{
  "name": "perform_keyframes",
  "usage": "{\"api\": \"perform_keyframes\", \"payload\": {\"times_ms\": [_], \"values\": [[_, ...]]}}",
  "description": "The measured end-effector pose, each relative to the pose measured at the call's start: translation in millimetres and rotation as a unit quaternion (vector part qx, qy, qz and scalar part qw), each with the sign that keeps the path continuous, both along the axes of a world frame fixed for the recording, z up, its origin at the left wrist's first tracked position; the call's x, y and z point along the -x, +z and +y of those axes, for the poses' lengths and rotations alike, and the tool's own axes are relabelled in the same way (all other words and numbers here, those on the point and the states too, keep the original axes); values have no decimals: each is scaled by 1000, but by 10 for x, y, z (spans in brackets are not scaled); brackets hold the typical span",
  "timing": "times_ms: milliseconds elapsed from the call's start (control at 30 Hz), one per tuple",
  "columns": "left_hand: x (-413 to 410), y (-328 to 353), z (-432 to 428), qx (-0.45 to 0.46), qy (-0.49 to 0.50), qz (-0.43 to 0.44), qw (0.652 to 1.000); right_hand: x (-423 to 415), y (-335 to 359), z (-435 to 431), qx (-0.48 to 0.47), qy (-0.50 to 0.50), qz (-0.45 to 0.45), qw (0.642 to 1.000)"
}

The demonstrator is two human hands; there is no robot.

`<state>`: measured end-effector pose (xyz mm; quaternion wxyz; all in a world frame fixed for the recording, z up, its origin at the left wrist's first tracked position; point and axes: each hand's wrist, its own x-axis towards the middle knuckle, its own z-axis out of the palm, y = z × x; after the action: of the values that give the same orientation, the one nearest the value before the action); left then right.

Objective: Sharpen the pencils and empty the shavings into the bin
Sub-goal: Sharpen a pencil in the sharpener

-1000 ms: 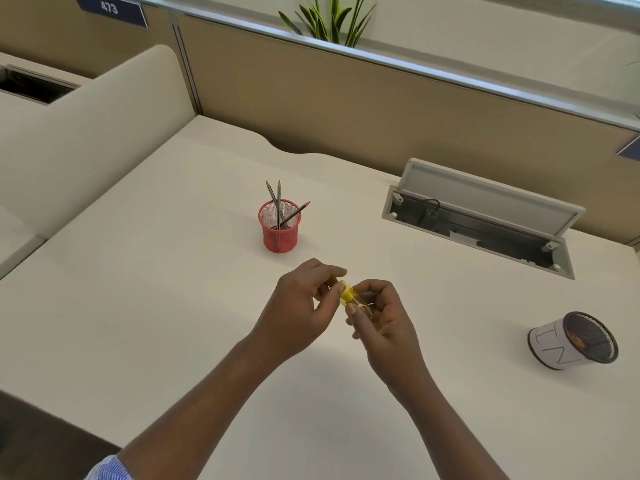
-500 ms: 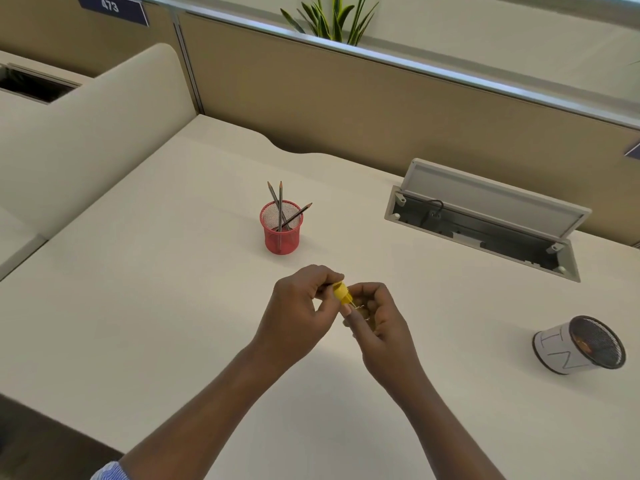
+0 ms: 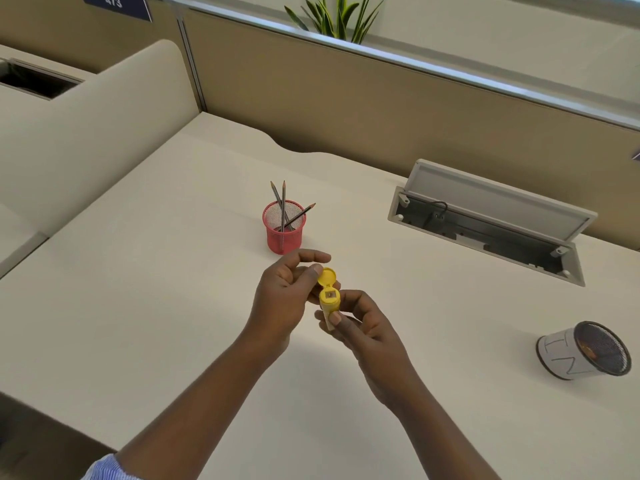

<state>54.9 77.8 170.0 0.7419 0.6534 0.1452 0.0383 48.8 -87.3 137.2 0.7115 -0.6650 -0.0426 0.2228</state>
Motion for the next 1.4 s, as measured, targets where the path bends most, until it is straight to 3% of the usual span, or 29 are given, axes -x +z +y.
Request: {"api": "perform_keyframes", "payload": {"times_ms": [200,333,567,767,933,1167,1400], "values": [[111,-75,39,-11,-17,-9,1000,-74,-26,153,-40,-16,34,998],[200,-164,142,-122,-71,-30,990,-167,12,265,-62,8,40,997],[172,-242,417,-123,35,-42,991,-394,40,525,-111,71,92,987],[230,-358,563,-59,65,-33,996,-1153,-209,758,77,-111,41,990],[327,-409,553,-70,54,-19,996,-1735,-377,965,185,-157,1,970],[427,-432,552,-81,38,-13,996,-2058,-407,1204,208,-158,-33,965],[437,-412,575,-92,40,-7,995,-2063,-335,1204,143,-172,-39,974]]}}
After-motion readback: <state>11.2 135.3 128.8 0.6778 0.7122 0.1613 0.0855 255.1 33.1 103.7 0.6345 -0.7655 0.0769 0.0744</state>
